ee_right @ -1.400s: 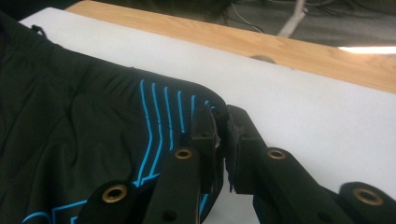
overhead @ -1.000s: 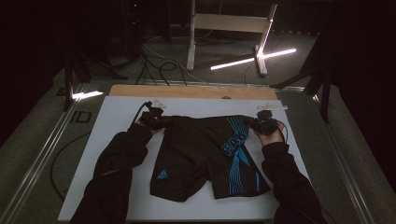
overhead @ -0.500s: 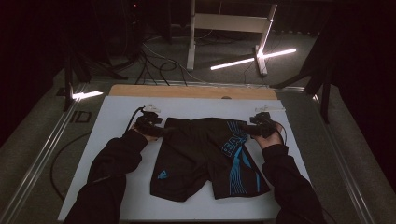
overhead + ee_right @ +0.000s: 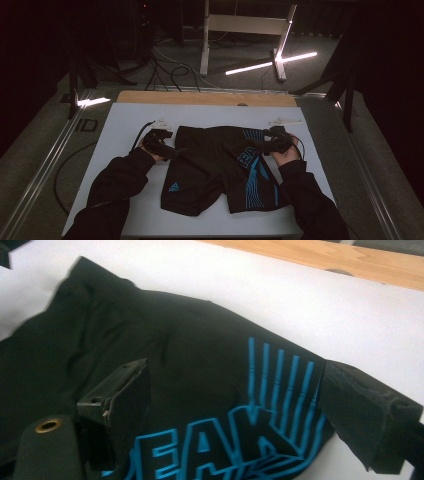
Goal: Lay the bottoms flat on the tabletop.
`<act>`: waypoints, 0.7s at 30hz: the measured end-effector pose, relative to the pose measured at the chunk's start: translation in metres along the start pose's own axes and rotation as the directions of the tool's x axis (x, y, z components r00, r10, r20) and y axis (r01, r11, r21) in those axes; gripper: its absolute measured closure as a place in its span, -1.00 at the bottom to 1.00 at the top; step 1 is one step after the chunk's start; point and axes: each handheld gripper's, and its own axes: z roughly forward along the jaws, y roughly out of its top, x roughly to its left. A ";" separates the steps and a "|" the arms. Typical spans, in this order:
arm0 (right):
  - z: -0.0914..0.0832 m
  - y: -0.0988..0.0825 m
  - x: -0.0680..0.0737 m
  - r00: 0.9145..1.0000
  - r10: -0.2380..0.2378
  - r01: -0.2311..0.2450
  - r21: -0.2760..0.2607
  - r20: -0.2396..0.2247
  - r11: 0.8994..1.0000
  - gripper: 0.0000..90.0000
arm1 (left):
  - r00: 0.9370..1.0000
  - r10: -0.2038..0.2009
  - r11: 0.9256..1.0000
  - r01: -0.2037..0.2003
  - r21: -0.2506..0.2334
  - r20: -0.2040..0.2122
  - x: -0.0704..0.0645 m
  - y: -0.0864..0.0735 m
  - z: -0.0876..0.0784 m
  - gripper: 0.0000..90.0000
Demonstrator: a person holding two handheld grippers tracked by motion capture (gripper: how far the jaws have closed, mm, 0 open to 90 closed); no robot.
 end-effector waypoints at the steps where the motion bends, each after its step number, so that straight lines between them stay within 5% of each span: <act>1: 0.000 0.000 0.000 1.000 0.000 0.000 0.000 0.000 1.000 -0.68 | 1.000 0.000 1.000 0.000 0.000 0.000 0.000 0.000 0.000 -0.98; 14: -0.014 -0.001 0.044 0.994 -0.061 0.058 -0.042 -0.086 0.997 -0.69 | 0.999 0.044 0.998 -0.043 -0.036 0.027 -0.026 -0.010 -0.023 -0.98; 21: -0.025 -0.003 0.079 0.982 -0.100 0.093 -0.050 -0.158 0.994 -0.69 | 0.995 0.083 0.994 -0.078 -0.079 0.057 -0.047 -0.015 -0.045 -0.98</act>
